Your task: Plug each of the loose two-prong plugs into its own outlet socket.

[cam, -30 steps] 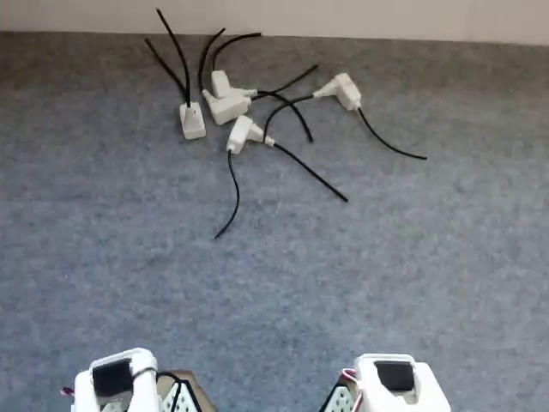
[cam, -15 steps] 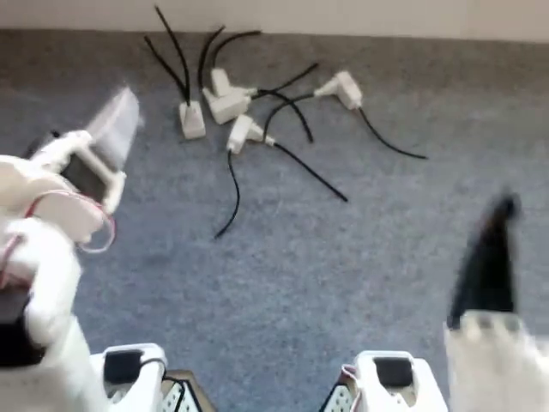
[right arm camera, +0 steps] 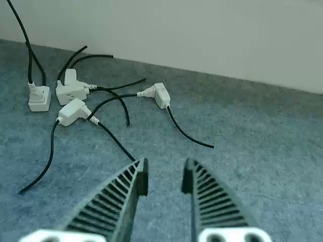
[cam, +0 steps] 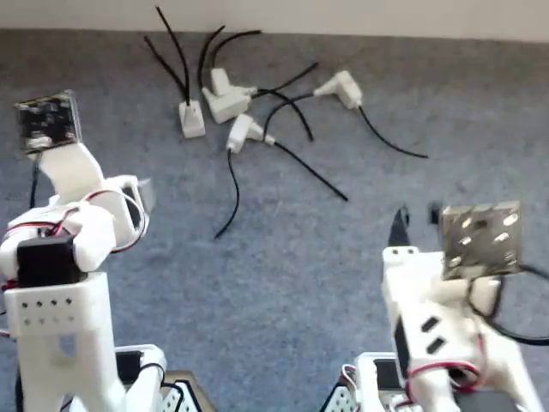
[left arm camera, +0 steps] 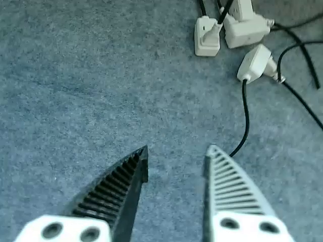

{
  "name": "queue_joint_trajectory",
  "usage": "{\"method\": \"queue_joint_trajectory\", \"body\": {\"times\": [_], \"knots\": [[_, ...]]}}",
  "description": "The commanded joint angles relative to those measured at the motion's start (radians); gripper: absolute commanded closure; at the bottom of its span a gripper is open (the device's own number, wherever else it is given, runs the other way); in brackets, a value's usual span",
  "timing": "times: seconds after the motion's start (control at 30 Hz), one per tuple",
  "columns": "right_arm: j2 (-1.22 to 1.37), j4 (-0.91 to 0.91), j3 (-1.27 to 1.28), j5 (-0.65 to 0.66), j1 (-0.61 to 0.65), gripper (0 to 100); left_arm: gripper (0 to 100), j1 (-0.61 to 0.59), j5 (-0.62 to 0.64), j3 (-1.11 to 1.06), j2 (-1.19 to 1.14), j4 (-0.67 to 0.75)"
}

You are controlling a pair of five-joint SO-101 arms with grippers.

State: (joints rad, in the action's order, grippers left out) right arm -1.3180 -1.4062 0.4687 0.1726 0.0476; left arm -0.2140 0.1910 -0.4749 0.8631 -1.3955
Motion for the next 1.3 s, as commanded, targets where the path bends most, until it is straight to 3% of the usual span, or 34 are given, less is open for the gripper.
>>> {"method": "queue_joint_trajectory", "body": {"times": [0.0,0.13,0.23,0.4,0.5,0.67,1.27], "knots": [[-0.265,0.182,0.328,-0.003,-0.010,92.1,98,0.012,-0.153,-0.028,0.005,0.012],[-0.536,0.300,0.634,-0.003,-0.010,92.5,100,0.005,-0.161,-0.081,0.019,0.012],[-0.479,0.332,0.745,-0.003,-0.012,92.6,99,0.012,-0.123,-0.173,0.117,0.018],[-0.407,0.366,0.829,-0.003,-0.013,93.5,99,0.013,-0.068,-0.390,0.452,0.026],[-0.407,0.364,0.885,-0.003,-0.012,99.7,99,0.008,-0.064,-0.581,0.667,0.123],[-0.409,0.363,0.990,-0.009,-0.012,99.0,99,0.005,-0.064,-0.897,0.977,0.249],[-0.407,0.363,1.354,-0.005,-0.010,99.0,99,0.010,-0.071,-1.221,0.920,0.247]]}}
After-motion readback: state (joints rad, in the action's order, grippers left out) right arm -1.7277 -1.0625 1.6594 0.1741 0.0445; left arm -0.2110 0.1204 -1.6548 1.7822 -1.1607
